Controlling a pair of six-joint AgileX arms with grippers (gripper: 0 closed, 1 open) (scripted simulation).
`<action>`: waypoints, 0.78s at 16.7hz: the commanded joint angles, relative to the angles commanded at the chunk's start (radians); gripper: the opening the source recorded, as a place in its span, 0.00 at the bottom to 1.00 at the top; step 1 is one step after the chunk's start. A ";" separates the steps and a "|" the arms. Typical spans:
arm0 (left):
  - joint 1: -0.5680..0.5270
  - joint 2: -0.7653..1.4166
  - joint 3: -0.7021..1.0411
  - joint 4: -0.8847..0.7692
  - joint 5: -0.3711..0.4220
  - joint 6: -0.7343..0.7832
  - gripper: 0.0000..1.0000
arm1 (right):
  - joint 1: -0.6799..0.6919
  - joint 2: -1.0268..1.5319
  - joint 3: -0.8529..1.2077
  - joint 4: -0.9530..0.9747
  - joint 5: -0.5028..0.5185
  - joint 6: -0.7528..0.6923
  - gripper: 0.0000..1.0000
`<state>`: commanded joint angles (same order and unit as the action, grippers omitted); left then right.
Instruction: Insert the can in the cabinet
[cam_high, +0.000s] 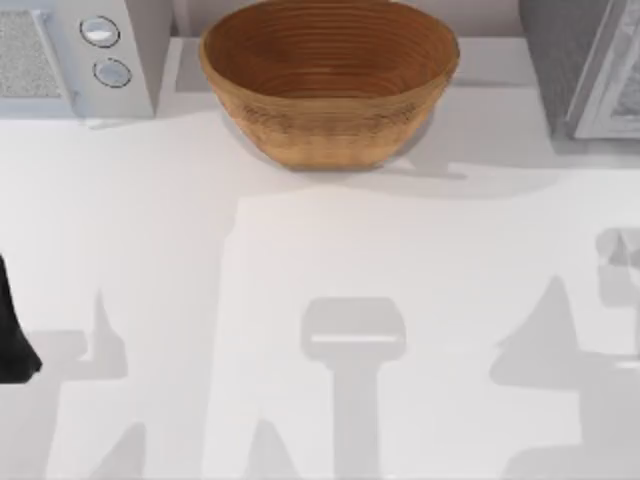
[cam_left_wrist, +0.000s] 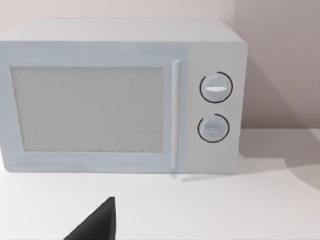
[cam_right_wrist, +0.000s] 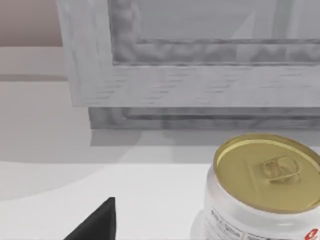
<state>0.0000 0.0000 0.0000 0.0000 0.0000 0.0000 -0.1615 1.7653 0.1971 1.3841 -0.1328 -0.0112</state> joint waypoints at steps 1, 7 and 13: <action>0.000 0.000 0.000 0.000 0.000 0.000 1.00 | -0.005 0.059 0.009 0.049 -0.004 -0.002 1.00; 0.000 0.000 0.000 0.000 0.000 0.000 1.00 | -0.031 0.329 0.048 0.275 -0.025 -0.008 1.00; 0.000 0.000 0.000 0.000 0.000 0.000 1.00 | -0.038 0.411 0.058 0.342 -0.031 -0.010 1.00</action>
<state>0.0000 0.0000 0.0000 0.0000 0.0000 0.0000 -0.1999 2.1766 0.2552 1.7263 -0.1635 -0.0213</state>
